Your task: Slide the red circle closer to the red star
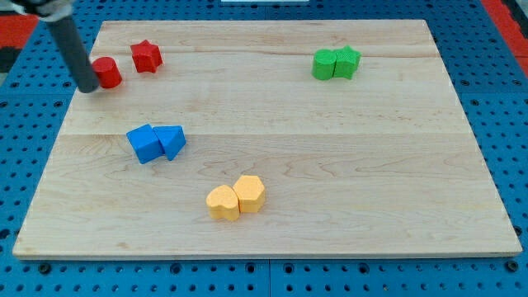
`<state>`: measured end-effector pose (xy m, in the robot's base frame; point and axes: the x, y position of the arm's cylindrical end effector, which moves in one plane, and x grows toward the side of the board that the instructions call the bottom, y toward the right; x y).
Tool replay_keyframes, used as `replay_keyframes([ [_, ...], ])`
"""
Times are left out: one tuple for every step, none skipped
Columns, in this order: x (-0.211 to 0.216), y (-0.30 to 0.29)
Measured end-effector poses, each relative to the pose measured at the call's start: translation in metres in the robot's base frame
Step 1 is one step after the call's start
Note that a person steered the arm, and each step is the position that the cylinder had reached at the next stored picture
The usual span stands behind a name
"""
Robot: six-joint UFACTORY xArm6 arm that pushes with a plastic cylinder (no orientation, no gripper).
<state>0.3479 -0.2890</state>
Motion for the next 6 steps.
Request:
replay_keyframes([
  [-0.004,-0.008],
  [0.028,0.036],
  [0.023,0.038],
  [-0.002,0.0],
  [-0.016,0.02],
  [-0.017,0.058],
])
